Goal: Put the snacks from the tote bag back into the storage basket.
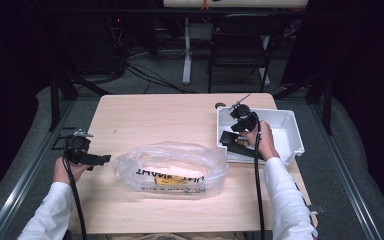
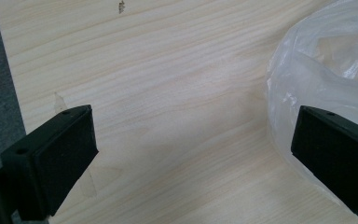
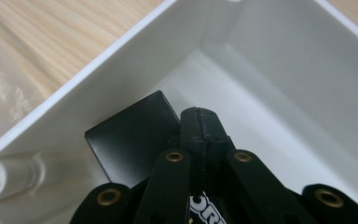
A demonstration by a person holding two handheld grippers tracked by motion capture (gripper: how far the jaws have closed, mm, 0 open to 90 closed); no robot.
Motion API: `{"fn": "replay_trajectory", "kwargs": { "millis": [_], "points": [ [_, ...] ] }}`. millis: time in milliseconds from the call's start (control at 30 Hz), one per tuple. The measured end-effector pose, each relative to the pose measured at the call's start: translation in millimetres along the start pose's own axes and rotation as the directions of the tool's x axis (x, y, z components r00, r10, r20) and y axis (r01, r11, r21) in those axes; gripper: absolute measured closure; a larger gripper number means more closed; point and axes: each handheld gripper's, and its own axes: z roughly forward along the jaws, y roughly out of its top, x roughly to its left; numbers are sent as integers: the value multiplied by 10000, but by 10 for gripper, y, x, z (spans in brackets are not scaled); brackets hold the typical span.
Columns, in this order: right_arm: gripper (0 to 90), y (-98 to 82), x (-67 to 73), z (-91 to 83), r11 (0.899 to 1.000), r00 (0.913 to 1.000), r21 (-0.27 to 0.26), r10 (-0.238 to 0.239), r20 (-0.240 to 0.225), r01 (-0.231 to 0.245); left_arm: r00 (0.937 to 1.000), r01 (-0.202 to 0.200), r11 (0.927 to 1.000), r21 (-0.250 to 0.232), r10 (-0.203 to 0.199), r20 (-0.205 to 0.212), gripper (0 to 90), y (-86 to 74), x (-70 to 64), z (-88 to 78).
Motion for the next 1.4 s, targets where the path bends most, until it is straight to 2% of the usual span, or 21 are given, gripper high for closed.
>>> {"fn": "replay_trajectory", "kwargs": {
  "millis": [33,100,167,433,700,800,900,967,1100,1167,1200,1400],
  "points": [
    [900,-4,4,36,9998,9999,-125,144,38,-143,10000,1,10000,2,-1,17,1,0,1,0],
    [900,6,-10,62,9999,9999,-31,138,17,-138,10000,-5,10000,27,5,27,1,0,5,3],
    [900,14,-5,100,9999,9997,45,90,221,-91,10000,4,10000,31,-4,17,1,-1,7,5],
    [900,25,2,173,9997,9997,157,162,166,-165,10000,-65,10000,45,65,6,1,3,3,8],
    [900,4,22,197,9991,9999,384,162,53,-164,10000,-60,10000,6,60,-23,1,4,-2,7],
    [900,-11,39,213,9992,9995,261,314,22,-314,10000,-74,10000,40,74,-2,1,5,0,2],
    [900,-13,43,198,9994,9998,321,149,102,-152,10000,-82,10000,46,82,-6,1,3,2,1],
    [900,-22,52,199,9994,9996,191,270,113,-272,10000,-62,10000,35,62,-7,1,3,-1,1],
    [900,-24,43,182,9994,9999,342,82,66,-84,9999,-100,9999,40,100,-27,1,5,-5,3],
    [900,-31,46,188,9994,9999,335,128,14,-129,9999,-112,9999,45,112,-18,1,5,-6,3],
    [900,-40,58,203,9993,9996,206,299,-12,-299,9999,-121,9999,48,121,-5,1,5,-6,4],
    [894,-52,50,229,9985,9998,513,205,20,-206,9999,-112,9999,30,112,-10,1,5,-9,3]
  ]
}}
